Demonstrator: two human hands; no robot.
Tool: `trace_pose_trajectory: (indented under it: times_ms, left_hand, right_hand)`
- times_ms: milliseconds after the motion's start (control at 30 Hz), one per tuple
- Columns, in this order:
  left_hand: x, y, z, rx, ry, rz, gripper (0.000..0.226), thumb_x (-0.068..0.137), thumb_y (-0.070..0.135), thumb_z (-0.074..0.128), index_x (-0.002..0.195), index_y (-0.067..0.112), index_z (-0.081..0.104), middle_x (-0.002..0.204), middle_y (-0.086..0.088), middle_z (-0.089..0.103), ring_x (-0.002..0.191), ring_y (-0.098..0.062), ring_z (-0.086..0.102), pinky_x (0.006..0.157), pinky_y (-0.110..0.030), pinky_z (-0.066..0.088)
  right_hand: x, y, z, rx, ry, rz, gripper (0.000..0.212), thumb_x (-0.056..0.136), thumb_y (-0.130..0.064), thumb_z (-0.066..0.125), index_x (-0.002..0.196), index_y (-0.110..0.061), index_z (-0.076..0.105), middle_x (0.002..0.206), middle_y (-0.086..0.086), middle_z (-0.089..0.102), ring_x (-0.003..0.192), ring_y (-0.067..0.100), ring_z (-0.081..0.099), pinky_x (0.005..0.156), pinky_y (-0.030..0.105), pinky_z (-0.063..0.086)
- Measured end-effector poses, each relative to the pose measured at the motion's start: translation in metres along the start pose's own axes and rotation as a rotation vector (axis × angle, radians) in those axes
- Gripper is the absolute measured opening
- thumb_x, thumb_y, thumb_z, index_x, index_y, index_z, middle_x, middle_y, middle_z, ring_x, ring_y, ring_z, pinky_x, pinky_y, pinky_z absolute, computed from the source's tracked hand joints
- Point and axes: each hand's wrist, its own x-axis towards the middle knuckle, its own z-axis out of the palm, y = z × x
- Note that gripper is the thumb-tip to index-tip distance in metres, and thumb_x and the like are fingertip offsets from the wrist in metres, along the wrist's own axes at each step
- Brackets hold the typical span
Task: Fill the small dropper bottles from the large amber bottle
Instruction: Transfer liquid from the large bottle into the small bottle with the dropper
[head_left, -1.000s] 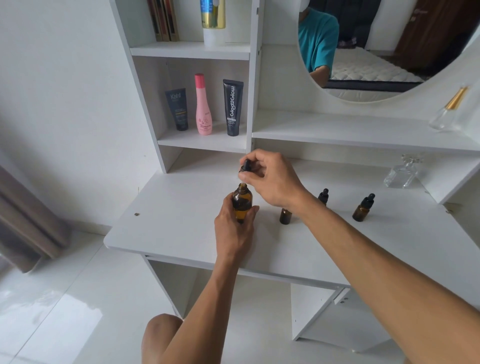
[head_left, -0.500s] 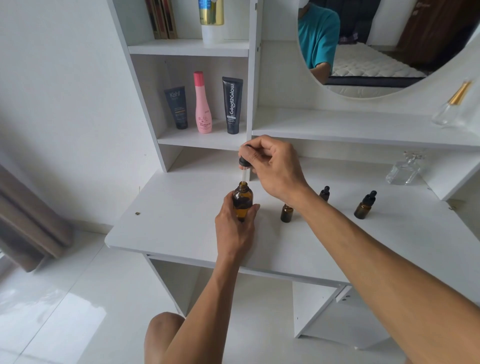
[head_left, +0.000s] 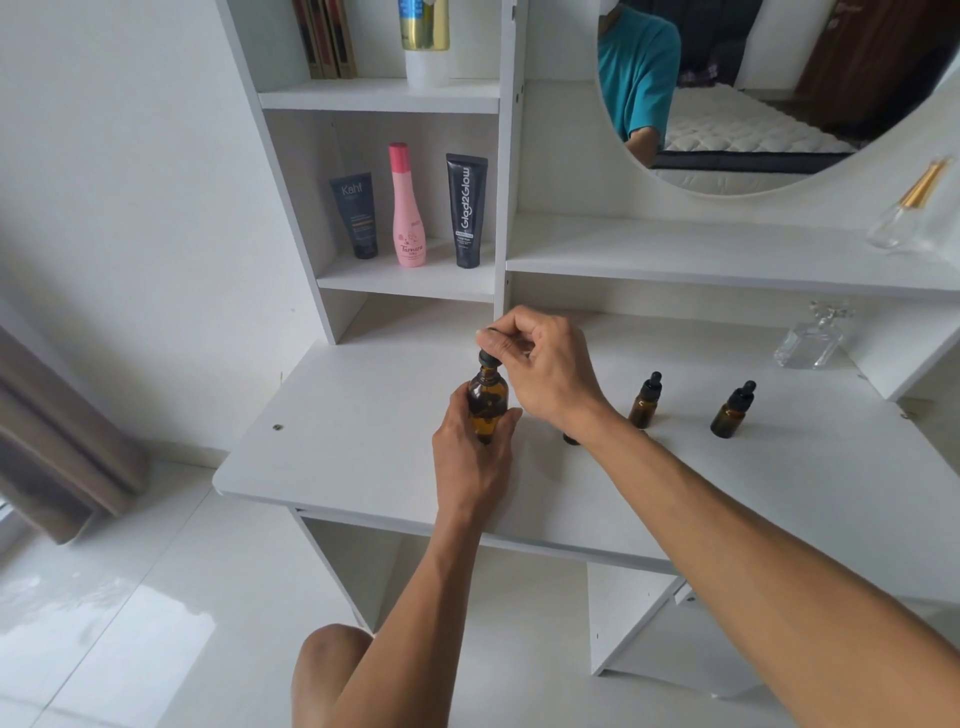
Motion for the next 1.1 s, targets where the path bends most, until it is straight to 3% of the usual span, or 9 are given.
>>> trace_pose_trajectory:
  times_ms: [333,633,733,900,1100]
  left_hand:
    - [0.000,-0.001,0.000,0.001,-0.001,-0.005,0.032,0.089,0.023,0.072,0.117,0.025,0.058,0.097,0.011,0.070,0.085,-0.002,0.065,0.076,-0.020,0.053]
    - [-0.001,0.000,0.001,-0.017,0.000,-0.015,0.035,0.089,0.030,0.073,0.120,0.026,0.057,0.102,0.013,0.069,0.089,-0.003,0.066,0.081,-0.030,0.056]
    - [0.000,0.000,0.001,-0.007,0.007,-0.019,0.038,0.088,0.032,0.074,0.122,0.025,0.058,0.103,0.013,0.069,0.090,-0.003,0.065,0.081,-0.024,0.055]
    - [0.000,0.002,0.000,0.024,0.013,-0.019,0.039,0.088,0.031,0.074,0.122,0.025,0.057,0.098,0.016,0.065,0.082,0.003,0.060,0.072,-0.003,0.042]
    - [-0.001,0.004,0.000,0.041,0.025,-0.011,0.039,0.088,0.030,0.075,0.123,0.023,0.058,0.097,0.015,0.064,0.083,-0.006,0.059,0.069,-0.001,0.039]
  right_hand:
    - [-0.005,0.008,0.005,-0.049,-0.002,-0.014,0.020,0.091,-0.028,0.070,0.083,-0.010,0.072,0.080,-0.004,0.074,0.076,0.011,0.068,0.066,0.013,0.049]
    - [-0.004,0.000,0.000,0.070,0.023,0.019,0.013,0.091,-0.023,0.070,0.087,-0.011,0.072,0.079,-0.002,0.074,0.077,0.013,0.071,0.078,0.039,0.059]
    - [0.000,-0.007,-0.005,0.155,0.041,0.014,0.011,0.092,-0.020,0.070,0.087,-0.010,0.071,0.077,0.002,0.074,0.073,0.017,0.072,0.077,0.045,0.060]
    - [0.005,-0.019,-0.016,0.215,0.075,0.001,0.015,0.092,-0.019,0.069,0.092,-0.004,0.070,0.081,0.007,0.074,0.077,0.021,0.073,0.073,0.048,0.060]
    - [0.008,-0.030,-0.028,0.323,0.131,0.016,0.016,0.092,-0.020,0.069,0.095,-0.004,0.069,0.087,0.015,0.073,0.080,0.019,0.075,0.068,0.033,0.062]
